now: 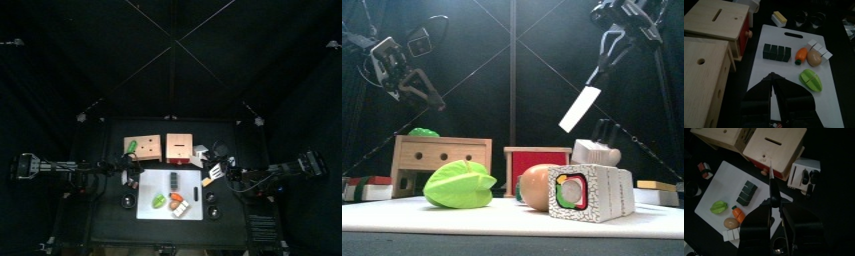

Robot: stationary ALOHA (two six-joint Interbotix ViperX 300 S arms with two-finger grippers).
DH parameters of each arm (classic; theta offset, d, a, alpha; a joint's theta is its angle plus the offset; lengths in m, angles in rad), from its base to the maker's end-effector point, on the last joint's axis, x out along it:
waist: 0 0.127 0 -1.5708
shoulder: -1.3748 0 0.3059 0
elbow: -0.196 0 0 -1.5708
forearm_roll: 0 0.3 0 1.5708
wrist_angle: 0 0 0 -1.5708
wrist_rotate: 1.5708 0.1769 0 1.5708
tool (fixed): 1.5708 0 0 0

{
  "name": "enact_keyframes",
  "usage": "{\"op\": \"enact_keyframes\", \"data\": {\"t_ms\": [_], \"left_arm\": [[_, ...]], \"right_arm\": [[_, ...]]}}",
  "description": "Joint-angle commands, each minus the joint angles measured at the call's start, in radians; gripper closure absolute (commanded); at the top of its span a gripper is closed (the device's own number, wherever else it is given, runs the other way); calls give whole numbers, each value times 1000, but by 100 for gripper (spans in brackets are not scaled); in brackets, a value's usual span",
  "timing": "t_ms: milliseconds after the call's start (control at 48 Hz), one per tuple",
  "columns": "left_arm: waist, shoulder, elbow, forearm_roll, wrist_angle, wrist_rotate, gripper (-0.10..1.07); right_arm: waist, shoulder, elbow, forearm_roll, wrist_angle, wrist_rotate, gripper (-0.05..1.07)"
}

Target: Grab cleaver with other hand

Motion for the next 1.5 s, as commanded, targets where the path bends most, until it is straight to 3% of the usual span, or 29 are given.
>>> {"op": "enact_keyframes", "data": {"t_ms": [0,438,750,1000,1292,1479], "left_arm": [[3,-2,-14,0,-3,2,50],[9,-2,-21,67,-11,41,49],[9,-2,-12,29,-86,86,47],[9,0,-6,0,-160,92,32],[3,31,-21,-71,-222,227,13],[9,98,-54,-227,-270,410,11]], "right_arm": [[3,-11,0,-14,-51,-8,55],[11,-26,178,-247,-457,-3,55],[9,-18,278,-499,-560,2,55],[5,40,311,-643,-666,3,55],[3,77,272,-689,-713,3,55],[3,80,241,-712,-736,3,55]]}}
